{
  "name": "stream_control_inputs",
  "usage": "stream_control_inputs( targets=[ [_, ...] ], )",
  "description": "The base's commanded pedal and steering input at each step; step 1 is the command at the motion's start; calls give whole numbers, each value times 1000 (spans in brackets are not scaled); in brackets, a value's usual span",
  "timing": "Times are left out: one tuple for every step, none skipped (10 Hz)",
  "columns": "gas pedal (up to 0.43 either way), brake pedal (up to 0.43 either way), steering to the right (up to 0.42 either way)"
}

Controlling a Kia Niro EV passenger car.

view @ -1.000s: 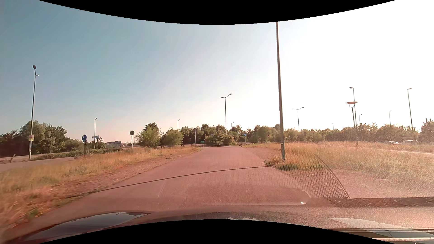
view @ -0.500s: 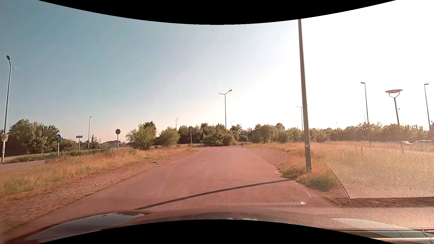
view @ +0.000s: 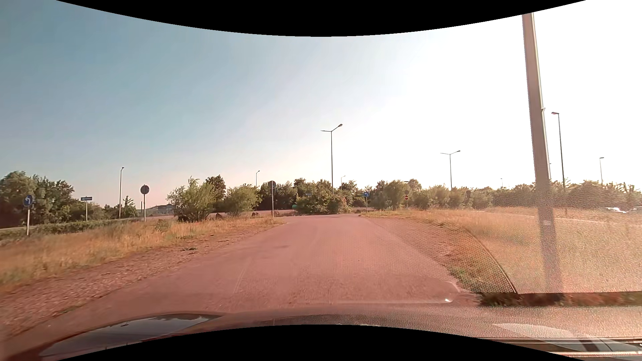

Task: Follow the waypoints while adhering to traffic rules and regulations

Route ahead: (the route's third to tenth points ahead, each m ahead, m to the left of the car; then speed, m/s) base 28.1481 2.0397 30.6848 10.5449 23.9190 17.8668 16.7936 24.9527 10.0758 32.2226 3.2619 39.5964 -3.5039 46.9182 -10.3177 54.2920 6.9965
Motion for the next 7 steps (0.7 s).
stream_control_inputs(
  targets=[
    [39,6,10],
    [0,6,9],
    [0,6,10],
    [0,6,11],
    [0,6,10],
    [0,6,11],
    [0,6,9]
  ],
)
